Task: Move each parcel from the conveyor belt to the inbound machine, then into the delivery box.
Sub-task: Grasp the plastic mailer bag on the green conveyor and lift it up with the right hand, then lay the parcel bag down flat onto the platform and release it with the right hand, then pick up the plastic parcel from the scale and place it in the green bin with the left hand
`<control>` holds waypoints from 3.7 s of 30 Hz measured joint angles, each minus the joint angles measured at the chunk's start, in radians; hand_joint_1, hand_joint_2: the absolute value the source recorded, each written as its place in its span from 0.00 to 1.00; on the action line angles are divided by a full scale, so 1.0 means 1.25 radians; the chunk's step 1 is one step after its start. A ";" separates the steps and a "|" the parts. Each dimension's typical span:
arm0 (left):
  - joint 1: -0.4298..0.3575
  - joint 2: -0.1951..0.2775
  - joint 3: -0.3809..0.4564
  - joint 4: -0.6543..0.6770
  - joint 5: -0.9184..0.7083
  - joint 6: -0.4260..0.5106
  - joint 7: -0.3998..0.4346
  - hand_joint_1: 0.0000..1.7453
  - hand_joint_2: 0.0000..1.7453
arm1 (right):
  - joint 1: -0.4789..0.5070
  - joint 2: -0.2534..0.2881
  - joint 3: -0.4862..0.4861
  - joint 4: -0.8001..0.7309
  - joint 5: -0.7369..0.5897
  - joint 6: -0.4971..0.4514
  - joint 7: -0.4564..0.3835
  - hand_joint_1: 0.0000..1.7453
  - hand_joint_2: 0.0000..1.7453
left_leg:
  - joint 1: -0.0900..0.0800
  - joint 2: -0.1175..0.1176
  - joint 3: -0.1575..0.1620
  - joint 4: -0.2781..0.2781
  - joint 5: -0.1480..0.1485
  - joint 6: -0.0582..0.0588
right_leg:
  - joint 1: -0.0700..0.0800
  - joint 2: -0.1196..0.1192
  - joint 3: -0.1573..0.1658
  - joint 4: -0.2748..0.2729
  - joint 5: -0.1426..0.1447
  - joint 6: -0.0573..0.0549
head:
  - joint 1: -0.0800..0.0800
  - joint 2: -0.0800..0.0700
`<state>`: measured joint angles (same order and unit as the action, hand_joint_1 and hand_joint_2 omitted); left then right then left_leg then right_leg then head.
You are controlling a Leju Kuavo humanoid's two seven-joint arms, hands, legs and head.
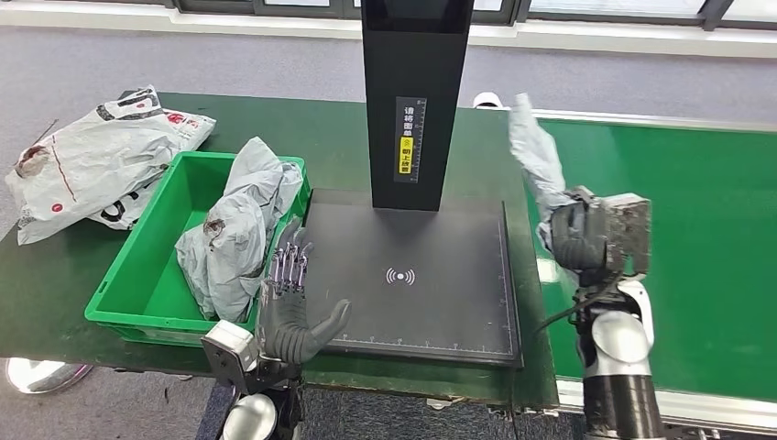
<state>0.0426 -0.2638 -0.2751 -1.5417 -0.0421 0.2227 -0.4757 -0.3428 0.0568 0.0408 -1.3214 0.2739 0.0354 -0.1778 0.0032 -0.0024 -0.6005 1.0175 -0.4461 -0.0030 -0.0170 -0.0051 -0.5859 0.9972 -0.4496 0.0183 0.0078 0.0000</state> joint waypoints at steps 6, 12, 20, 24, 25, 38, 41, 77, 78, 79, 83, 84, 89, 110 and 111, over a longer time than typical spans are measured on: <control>-0.011 -0.004 -0.008 0.010 -0.007 0.003 0.004 0.00 1.00 | -0.070 0.053 0.112 0.176 0.013 -0.015 -0.003 1.00 1.00 | 0.000 0.000 0.000 0.000 0.001 -0.001 | 0.000 0.000 0.000 0.000 0.000 0.000 | 0.000 0.000; -0.018 -0.004 -0.014 0.014 -0.014 0.011 0.010 0.00 1.00 | -0.113 0.111 0.195 0.337 -0.010 0.000 -0.019 1.00 1.00 | 0.000 -0.001 0.000 0.000 0.000 -0.001 | 0.000 0.000 -0.001 0.000 0.000 0.000 | 0.000 0.000; -0.033 -0.005 -0.017 0.024 -0.016 0.015 0.011 0.00 1.00 | -0.131 0.169 0.253 0.465 -0.077 0.058 -0.048 0.00 1.00 | 0.000 -0.001 0.000 0.000 0.000 -0.001 | 0.000 0.000 -0.001 0.000 0.000 -0.001 | 0.000 0.000; -0.043 -0.005 -0.018 0.032 -0.016 0.015 0.007 0.00 1.00 | -0.130 0.183 0.269 0.493 -0.119 0.117 -0.060 0.00 1.00 | 0.000 0.000 0.000 0.000 0.000 -0.001 | 0.000 0.000 -0.001 0.000 0.000 -0.001 | 0.000 0.000; -0.046 -0.005 -0.019 0.035 -0.016 0.015 0.005 0.00 1.00 | -0.130 0.186 0.270 0.498 -0.132 0.134 -0.064 0.00 1.00 | 0.000 0.000 0.000 0.000 0.000 -0.001 | 0.000 0.000 -0.001 0.000 0.000 -0.001 | 0.000 0.000; -0.096 -0.002 -0.027 0.085 0.014 -0.002 -0.027 0.00 1.00 | -0.126 0.192 0.307 0.528 -0.194 0.247 -0.091 0.00 1.00 | 0.000 0.000 0.000 0.000 0.000 -0.001 | 0.000 0.000 -0.001 0.000 0.000 -0.001 | 0.000 0.000; -0.100 0.003 -0.029 0.098 0.026 0.001 -0.042 0.00 1.00 | -0.114 0.190 0.311 0.514 -0.190 0.241 -0.092 0.00 1.00 | 0.000 0.000 0.000 0.000 0.000 -0.001 | 0.000 0.000 -0.001 0.000 0.000 -0.001 | 0.000 0.000; -0.059 0.062 -0.056 0.020 -0.326 0.040 0.183 0.00 1.00 | 0.300 0.093 0.266 -0.361 -0.179 -0.185 -0.136 0.00 1.00 | 0.000 0.000 0.001 0.000 -0.003 -0.001 | 0.000 -0.001 0.000 0.000 -0.003 -0.002 | 0.000 0.000; -0.080 0.062 -0.064 0.041 -0.399 0.024 0.212 0.00 1.00 | 0.299 0.093 0.264 -0.354 -0.184 -0.176 -0.140 0.00 1.00 | 0.000 0.000 0.001 0.000 -0.003 -0.001 | 0.000 -0.001 0.000 0.000 -0.003 -0.002 | 0.000 0.000; -0.102 0.063 -0.073 0.066 -0.472 0.005 0.238 0.00 1.00 | 0.295 0.094 0.262 -0.345 -0.188 -0.165 -0.143 0.00 1.00 | 0.000 0.000 0.001 0.000 -0.002 -0.001 | 0.000 -0.001 0.000 0.000 -0.003 -0.002 | 0.000 0.000; -0.198 0.062 -0.106 0.181 -0.684 -0.063 0.298 0.00 1.00 | 0.269 0.102 0.259 -0.297 -0.198 -0.130 -0.152 0.00 1.00 | 0.000 0.000 0.001 0.000 -0.002 -0.002 | 0.000 0.000 0.000 0.000 -0.002 -0.002 | 0.000 0.000; -0.224 0.062 -0.114 0.214 -0.722 -0.080 0.307 0.00 1.00 | 0.261 0.104 0.258 -0.285 -0.200 -0.123 -0.153 0.00 1.00 | 0.000 0.000 0.001 0.000 -0.002 -0.002 | 0.000 0.000 -0.001 0.000 -0.001 -0.002 | 0.000 0.000; -0.347 0.049 -0.149 0.390 -0.832 -0.151 0.316 0.00 1.00 | 0.222 0.120 0.243 -0.237 -0.203 -0.100 -0.155 0.00 1.00 | 0.000 0.000 0.001 0.000 -0.001 -0.003 | 0.000 0.000 0.000 0.000 -0.001 -0.002 | 0.000 0.000; -0.605 0.004 -0.222 0.829 -0.903 -0.219 0.330 1.00 1.00 | 0.249 0.135 0.193 -0.194 -0.204 -0.069 -0.158 0.00 1.00 | 0.000 -0.001 0.004 0.000 0.000 -0.003 | 0.000 0.000 0.002 0.000 -0.001 -0.002 | 0.000 0.000; -0.607 0.005 -0.222 0.832 -0.903 -0.218 0.331 1.00 1.00 | 0.253 0.135 0.192 -0.195 -0.204 -0.068 -0.158 0.00 1.00 | 0.000 -0.001 0.004 0.000 0.000 -0.003 | 0.000 0.000 0.002 0.000 0.000 -0.003 | 0.000 0.000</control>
<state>-0.7166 -0.2574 -0.5528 -0.5015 -1.1707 -0.0499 -0.0616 -0.0270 0.2251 0.2803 -1.5647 0.0183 -0.0497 -0.3752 0.0035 -0.0034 -0.5959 1.0175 -0.4455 -0.0069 -0.0167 -0.0055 -0.5829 0.9978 -0.4500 0.0152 0.0076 0.0000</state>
